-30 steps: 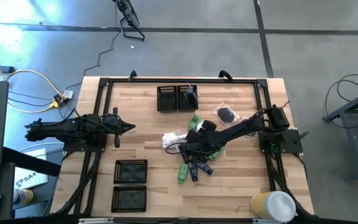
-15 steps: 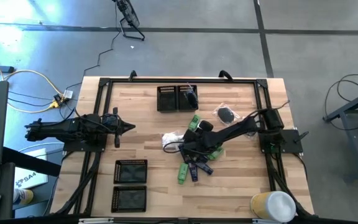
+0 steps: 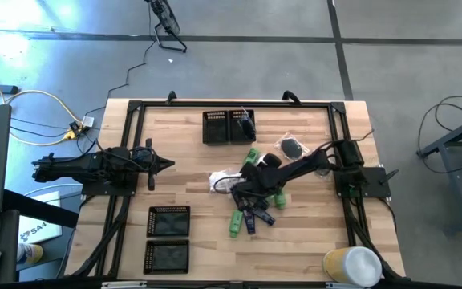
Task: Pick & Place Travel size toiletries
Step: Put the white cotton pack into the top middle basket
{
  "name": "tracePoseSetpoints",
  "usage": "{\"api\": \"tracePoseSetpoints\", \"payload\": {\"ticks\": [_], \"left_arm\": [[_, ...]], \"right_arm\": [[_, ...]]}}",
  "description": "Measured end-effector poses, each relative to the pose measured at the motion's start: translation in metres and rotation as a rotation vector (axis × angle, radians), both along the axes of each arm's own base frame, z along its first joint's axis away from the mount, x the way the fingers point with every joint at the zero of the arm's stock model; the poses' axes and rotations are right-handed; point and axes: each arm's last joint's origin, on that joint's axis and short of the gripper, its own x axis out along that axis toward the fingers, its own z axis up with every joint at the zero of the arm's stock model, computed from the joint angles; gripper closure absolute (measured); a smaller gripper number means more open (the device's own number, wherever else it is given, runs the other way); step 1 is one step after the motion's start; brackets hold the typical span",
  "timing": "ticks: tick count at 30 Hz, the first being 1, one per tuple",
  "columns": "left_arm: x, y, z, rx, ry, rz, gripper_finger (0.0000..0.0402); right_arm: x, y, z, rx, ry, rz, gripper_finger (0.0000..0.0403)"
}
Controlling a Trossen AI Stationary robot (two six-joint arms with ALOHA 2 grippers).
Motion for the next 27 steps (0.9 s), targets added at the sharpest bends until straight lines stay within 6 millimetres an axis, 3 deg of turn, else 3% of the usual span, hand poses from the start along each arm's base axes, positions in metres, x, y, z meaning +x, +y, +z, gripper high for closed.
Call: {"api": "tracePoseSetpoints", "payload": {"ticks": [8, 15, 22, 27], "left_arm": [[0.000, 0.000, 0.000, 0.000, 0.000, -0.001, 0.0401], [0.000, 0.000, 0.000, -0.001, 0.000, 0.000, 0.0401], [0.000, 0.000, 0.000, -0.001, -0.001, -0.001, 0.0401], [0.000, 0.000, 0.000, -0.002, -0.002, -0.003, 0.0401]], "right_arm": [[0.000, -0.003, 0.000, 0.015, -0.012, -0.022, 0.0387], [0.000, -0.003, 0.002, 0.013, -0.020, -0.022, 0.0398], [-0.004, -0.004, 0.033, -0.022, -0.105, -0.027, 0.0399], [-0.011, -0.005, 0.069, -0.038, -0.215, -0.032, 0.0399]]}}
